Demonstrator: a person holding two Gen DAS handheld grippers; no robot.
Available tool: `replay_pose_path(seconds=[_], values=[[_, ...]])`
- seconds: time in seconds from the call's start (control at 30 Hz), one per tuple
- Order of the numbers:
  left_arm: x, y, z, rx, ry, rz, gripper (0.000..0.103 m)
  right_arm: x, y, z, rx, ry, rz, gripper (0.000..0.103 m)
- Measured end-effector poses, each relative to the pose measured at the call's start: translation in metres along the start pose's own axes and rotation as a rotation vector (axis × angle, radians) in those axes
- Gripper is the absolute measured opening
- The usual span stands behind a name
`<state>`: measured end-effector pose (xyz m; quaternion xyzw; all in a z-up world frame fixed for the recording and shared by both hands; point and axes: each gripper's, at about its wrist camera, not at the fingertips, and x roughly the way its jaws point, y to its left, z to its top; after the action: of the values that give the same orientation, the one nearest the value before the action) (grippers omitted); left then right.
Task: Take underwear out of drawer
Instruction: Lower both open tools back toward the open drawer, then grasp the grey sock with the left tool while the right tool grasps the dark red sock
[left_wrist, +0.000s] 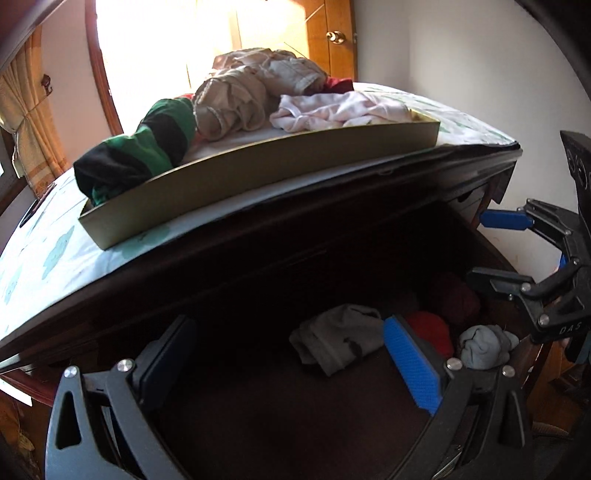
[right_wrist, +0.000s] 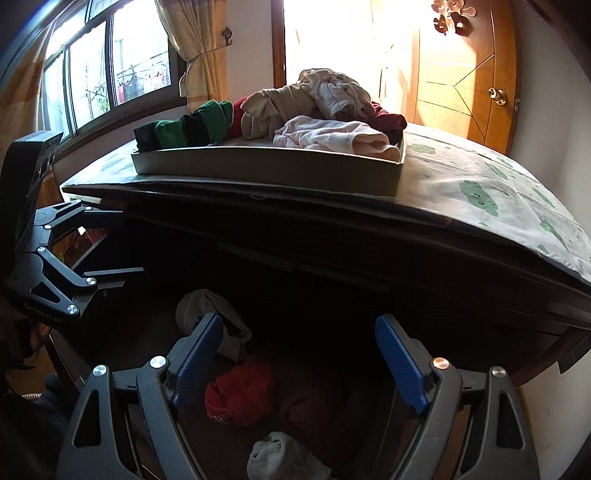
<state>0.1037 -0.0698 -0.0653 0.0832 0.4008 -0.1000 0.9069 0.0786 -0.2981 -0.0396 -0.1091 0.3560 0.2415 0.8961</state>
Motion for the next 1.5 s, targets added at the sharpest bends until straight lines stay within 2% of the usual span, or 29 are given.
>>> replay_pose_path(seconds=[0.23, 0.4, 0.53, 0.67, 0.87, 1.1, 1.4, 1.5], values=[[0.013, -0.012, -0.001, 0.067, 0.052, -0.005, 0.103, 0.01, 0.002, -0.007, -0.05, 0.067, -0.037, 0.086], [0.027, -0.025, -0.001, 0.143, 0.113, -0.017, 0.103, 0.022, 0.009, -0.009, -0.106, 0.142, -0.051, 0.071], [0.036, -0.035, 0.002, 0.208, 0.142, -0.03, 0.103, 0.035, 0.011, -0.009, -0.132, 0.223, -0.052, 0.067], [0.042, -0.042, 0.003, 0.242, 0.165, -0.061, 0.103, 0.047, 0.011, -0.01, -0.147, 0.3, -0.037, 0.059], [0.054, -0.053, 0.002, 0.299, 0.208, -0.072, 0.103, 0.063, 0.018, -0.008, -0.171, 0.372, -0.035, 0.058], [0.076, -0.061, -0.003, 0.369, 0.297, -0.126, 0.103, 0.077, 0.023, 0.0, -0.174, 0.422, -0.046, 0.058], [0.1, -0.069, 0.005, 0.374, 0.316, -0.122, 0.103, 0.108, 0.027, 0.007, -0.182, 0.499, -0.031, 0.058], [0.106, -0.07, 0.005, 0.38, 0.323, -0.122, 0.099, 0.113, 0.031, 0.008, -0.195, 0.509, -0.037, 0.057]])
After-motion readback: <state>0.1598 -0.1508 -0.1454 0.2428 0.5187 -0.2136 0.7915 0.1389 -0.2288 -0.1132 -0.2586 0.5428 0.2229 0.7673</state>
